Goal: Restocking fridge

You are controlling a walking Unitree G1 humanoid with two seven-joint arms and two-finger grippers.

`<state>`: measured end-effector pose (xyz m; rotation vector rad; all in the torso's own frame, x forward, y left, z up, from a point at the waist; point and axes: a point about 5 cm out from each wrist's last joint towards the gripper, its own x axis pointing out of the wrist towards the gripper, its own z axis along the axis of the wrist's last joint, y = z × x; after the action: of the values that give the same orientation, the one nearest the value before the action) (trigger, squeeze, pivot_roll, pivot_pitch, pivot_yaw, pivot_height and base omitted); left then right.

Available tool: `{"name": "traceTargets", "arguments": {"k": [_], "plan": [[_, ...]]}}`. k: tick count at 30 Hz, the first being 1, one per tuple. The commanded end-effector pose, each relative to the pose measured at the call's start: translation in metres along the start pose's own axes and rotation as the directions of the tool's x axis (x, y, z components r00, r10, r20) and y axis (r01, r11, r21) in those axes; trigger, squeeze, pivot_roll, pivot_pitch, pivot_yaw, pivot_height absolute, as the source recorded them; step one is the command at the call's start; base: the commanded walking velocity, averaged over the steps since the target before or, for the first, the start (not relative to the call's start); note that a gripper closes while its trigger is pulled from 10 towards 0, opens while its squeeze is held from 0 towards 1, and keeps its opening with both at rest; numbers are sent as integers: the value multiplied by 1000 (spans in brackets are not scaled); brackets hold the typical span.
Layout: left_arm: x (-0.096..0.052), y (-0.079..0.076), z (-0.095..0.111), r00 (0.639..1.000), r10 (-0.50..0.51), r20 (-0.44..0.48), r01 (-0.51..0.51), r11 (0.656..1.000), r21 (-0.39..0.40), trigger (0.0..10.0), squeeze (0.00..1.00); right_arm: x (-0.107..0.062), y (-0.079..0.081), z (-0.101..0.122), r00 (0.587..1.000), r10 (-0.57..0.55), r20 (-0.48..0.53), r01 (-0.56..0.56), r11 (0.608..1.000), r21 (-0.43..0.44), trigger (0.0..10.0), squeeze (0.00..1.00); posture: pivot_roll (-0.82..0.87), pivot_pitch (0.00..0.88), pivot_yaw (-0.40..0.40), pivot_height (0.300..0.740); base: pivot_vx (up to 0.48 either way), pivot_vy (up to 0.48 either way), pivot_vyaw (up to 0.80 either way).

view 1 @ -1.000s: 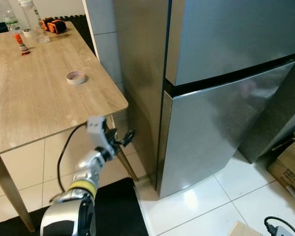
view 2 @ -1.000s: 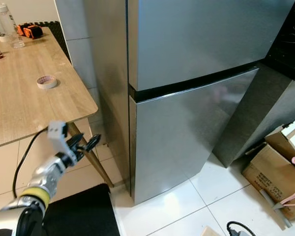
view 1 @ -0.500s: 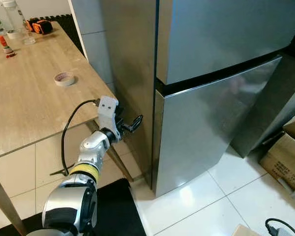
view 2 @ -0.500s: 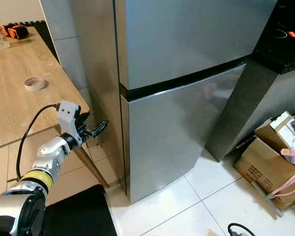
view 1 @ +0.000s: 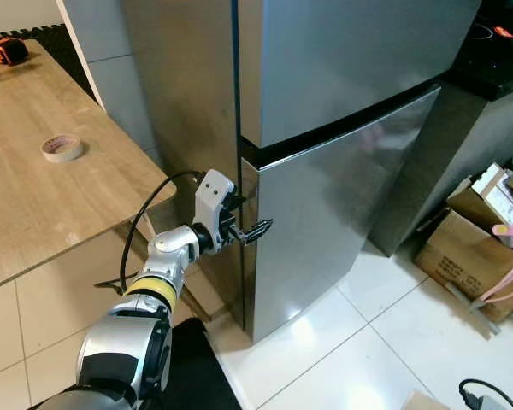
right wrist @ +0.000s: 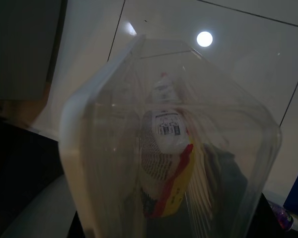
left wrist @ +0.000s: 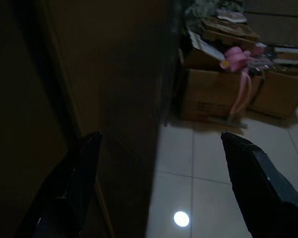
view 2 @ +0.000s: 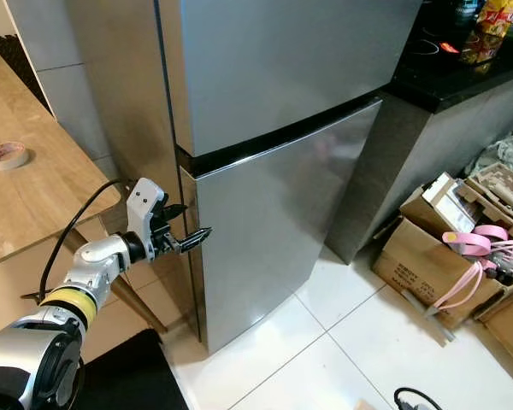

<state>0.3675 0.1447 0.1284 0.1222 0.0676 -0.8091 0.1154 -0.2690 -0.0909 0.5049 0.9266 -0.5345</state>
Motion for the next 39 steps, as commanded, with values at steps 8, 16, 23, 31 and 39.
{"name": "traceTargets", "arguments": {"k": [8, 16, 23, 31, 39], "plan": [[12, 4, 17, 993, 104, 53, -105, 994, 23, 10000, 0, -1, -6, 5, 1000, -11, 25, 11, 1000, 1, 10000, 0, -57, 0, -14, 740, 0, 0, 0], [16, 10, 27, 972, 220, 76, -223, 974, 29, 10000, 0, -2, -7, 4, 1000, -15, 26, 15, 1000, -1, 10000, 0, -64, 0, -15, 740, 0, 0, 0], [23, 1, 32, 987, 97, 128, -91, 994, -54, 10000, 0, -2, -8, 5, 999, -20, 30, 20, 1000, -3, 10000, 0, -65, 0, -16, 740, 0, 0, 0], [28, -24, 21, 984, -160, 82, 159, 987, 19, 10000, 0, -1, -7, 8, 999, -16, 40, 16, 1000, -4, 10000, 0, -66, 0, -16, 740, 0, 0, 0], [29, -29, 16, 977, -205, 54, 204, 979, 22, 10000, 0, -1, -5, 7, 999, -13, 45, 13, 1000, 3, 10000, 0, -71, 0, -9, 740, 0, 0, 0]]}}
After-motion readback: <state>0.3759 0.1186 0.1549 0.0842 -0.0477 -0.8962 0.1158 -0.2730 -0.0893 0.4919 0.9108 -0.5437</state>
